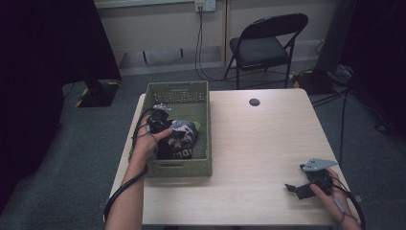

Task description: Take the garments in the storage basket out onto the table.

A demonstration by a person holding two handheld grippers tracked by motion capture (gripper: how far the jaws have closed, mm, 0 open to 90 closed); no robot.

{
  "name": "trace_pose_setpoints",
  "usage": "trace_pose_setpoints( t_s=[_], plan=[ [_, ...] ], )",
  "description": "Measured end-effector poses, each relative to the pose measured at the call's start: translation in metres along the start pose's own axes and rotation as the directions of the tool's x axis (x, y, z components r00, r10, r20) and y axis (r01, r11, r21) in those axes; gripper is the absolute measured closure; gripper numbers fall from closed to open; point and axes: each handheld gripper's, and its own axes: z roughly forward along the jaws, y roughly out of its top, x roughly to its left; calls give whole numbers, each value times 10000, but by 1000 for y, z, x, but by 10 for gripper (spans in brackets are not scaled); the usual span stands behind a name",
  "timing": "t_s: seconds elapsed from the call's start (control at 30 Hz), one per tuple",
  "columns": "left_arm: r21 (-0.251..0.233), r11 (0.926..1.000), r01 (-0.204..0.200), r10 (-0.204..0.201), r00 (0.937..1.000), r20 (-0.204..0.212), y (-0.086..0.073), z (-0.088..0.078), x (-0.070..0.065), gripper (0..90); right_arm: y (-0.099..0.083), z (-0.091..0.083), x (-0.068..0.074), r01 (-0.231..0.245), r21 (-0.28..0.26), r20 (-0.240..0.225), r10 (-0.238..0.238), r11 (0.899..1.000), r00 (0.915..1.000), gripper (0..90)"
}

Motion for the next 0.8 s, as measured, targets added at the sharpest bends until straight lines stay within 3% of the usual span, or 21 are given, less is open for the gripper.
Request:
trace_pose_setpoints(
  t_s=[0.2,0.4,0.8],
  plan=[
    [566,9984,-74,83,9998,-161,1,11,5,26,0,0,0,0,0,0,0,10000,10000,0],
    [818,9966,47,-26,9996,-267,-2,17,8,28,0,0,0,1,-1,0,-1,10000,10000,0],
    [1479,9889,-150,240,9980,-593,-3,32,11,34,0,0,0,0,1,2,0,10000,10000,0]
  ],
)
